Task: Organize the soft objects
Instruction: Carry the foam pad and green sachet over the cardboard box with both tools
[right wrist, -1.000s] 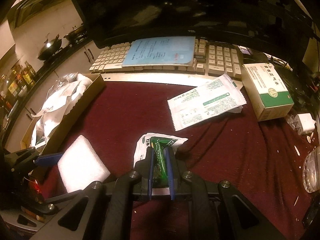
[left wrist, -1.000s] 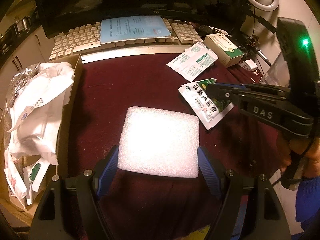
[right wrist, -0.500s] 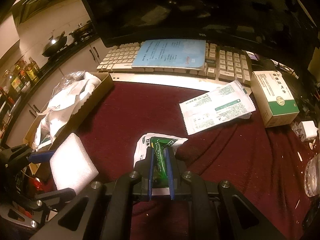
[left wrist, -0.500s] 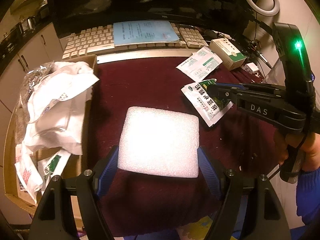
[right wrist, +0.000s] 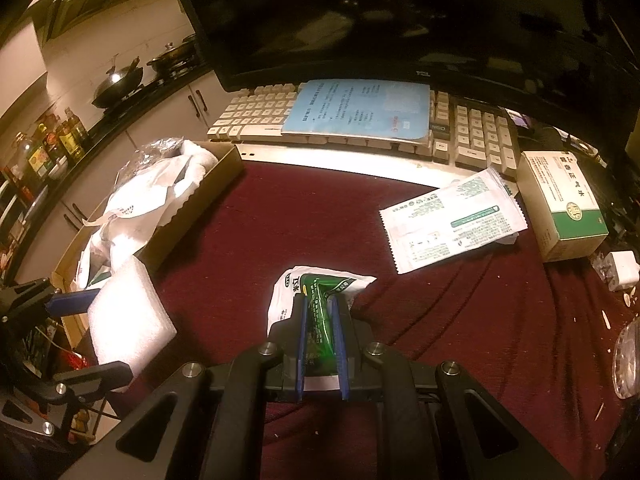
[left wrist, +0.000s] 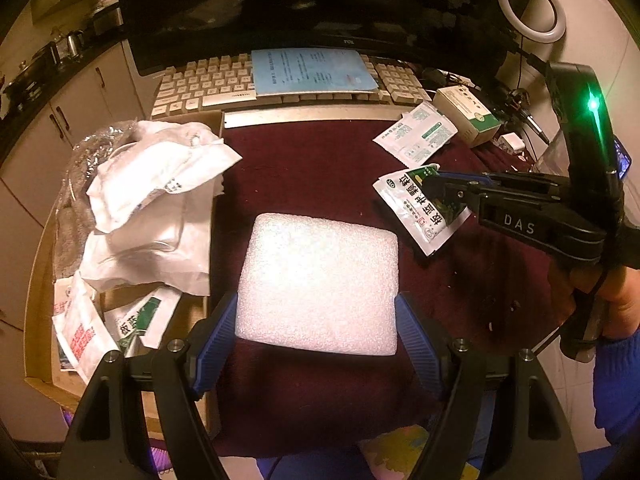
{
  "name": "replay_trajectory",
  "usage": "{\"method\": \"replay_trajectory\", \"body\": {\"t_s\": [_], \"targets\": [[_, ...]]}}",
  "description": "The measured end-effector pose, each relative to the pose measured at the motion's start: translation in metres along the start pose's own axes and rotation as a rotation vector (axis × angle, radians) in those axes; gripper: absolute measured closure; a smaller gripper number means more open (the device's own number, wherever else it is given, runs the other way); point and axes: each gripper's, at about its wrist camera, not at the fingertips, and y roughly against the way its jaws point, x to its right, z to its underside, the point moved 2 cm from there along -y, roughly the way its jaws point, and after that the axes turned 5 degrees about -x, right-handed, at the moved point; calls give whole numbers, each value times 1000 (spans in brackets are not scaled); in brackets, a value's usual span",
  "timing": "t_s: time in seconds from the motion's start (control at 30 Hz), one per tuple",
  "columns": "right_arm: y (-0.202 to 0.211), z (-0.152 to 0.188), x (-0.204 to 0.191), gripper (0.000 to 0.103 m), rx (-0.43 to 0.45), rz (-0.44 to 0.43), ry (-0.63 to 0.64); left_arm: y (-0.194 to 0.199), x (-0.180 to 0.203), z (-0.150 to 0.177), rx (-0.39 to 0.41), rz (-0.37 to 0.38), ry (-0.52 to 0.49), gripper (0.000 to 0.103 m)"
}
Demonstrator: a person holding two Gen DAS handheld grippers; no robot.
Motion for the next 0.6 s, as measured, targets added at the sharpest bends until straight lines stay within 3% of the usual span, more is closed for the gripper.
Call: {"method": "replay_trajectory", "body": {"t_s": [0.6], "targets": [[11, -7, -27, 90, 21, -27, 52, 29, -27, 8, 32, -41, 50, 26]]}}
